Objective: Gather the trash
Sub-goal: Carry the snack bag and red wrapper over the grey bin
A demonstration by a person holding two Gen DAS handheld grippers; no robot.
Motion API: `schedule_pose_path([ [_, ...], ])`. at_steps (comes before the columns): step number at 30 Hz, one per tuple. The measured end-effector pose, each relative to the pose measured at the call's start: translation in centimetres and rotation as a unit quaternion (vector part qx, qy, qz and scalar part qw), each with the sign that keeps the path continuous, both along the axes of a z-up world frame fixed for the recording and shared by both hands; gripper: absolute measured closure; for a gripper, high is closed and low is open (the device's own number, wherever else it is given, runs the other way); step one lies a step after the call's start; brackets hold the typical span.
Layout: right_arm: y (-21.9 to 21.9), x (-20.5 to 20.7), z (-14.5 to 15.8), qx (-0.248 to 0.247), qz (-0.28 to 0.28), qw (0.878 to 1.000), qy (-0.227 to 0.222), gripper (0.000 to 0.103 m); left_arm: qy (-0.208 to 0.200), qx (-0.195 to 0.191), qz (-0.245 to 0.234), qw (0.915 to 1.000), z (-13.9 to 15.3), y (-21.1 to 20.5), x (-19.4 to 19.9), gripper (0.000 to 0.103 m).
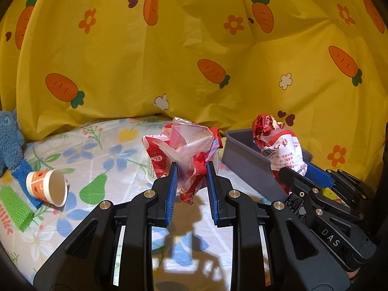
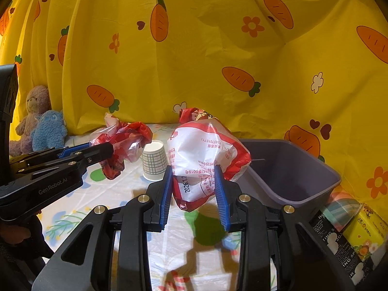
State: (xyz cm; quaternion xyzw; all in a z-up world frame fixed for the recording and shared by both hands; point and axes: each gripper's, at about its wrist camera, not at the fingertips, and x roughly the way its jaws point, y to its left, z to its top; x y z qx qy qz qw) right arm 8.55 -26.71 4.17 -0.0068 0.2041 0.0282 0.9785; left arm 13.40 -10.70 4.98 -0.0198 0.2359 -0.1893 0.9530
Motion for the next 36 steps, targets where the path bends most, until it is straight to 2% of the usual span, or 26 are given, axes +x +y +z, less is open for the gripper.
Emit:
schedule_pose_path([
  [9,-6.6,1.9,2.0,0.02,-0.085,0.996,-0.023,0.069,-0.013,0.003,-0.057,0.9983,1.7,-5.2,2.8,0.08],
  [15,-9.8,3.6,2.1,0.028,-0.122,0.992,-0.021,0.069,-0.012,-0.002,-0.085,0.9963,2.4,-8.2,5.0,0.08],
  [25,-11.9,4.9,1.6,0.03,-0.143,0.989,-0.013,0.069,-0.009,0.0,-0.11,0.9939,2.3,-11.5,6.9,0.08],
  [36,-12.4,5.2,1.6,0.035,-0.155,0.987,-0.011,0.069,-0.01,0.001,-0.128,0.9918,2.3,-13.2,8.1,0.08],
])
